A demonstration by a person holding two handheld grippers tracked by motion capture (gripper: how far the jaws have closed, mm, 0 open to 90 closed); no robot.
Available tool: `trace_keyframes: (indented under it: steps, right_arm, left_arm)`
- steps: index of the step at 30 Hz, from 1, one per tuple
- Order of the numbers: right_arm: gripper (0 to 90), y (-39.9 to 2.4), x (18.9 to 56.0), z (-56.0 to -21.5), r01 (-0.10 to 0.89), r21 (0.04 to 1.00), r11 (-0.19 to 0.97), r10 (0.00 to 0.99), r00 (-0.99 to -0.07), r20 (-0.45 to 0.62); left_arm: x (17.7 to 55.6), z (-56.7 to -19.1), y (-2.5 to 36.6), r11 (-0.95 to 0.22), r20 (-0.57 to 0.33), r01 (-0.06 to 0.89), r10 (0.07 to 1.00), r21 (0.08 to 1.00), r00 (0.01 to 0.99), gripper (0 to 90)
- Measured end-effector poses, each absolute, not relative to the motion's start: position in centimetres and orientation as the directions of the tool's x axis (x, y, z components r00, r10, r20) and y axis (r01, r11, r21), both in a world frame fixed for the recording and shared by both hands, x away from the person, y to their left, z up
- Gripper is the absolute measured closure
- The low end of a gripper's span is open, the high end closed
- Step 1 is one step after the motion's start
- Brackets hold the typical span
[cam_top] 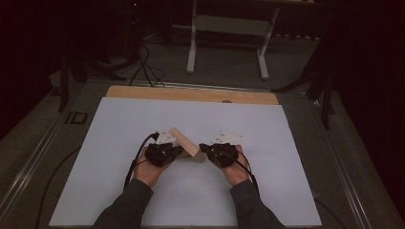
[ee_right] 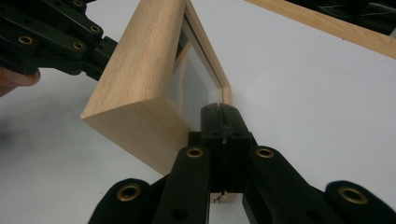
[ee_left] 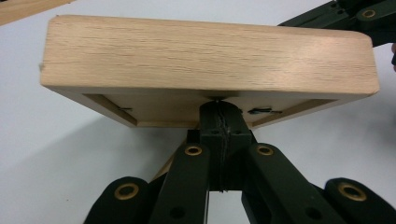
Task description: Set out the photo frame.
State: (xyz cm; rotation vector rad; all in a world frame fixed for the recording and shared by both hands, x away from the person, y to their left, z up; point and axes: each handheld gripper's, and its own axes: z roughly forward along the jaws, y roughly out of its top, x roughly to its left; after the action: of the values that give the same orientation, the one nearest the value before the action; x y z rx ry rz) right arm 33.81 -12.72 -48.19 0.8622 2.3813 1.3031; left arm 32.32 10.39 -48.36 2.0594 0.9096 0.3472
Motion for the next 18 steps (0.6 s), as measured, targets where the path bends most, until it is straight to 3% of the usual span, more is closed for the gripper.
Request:
trace_keyframes:
  steps: [18]
  right_arm:
    - [89.9,-12.35,33.3,-48.18,0.35,0.835,0.425,0.609,-0.793,0.022]
  left_arm:
    - [32.23,-48.56,9.59,-0.41,-0.068,0.473,0.695,0.78,0.716,89.7]
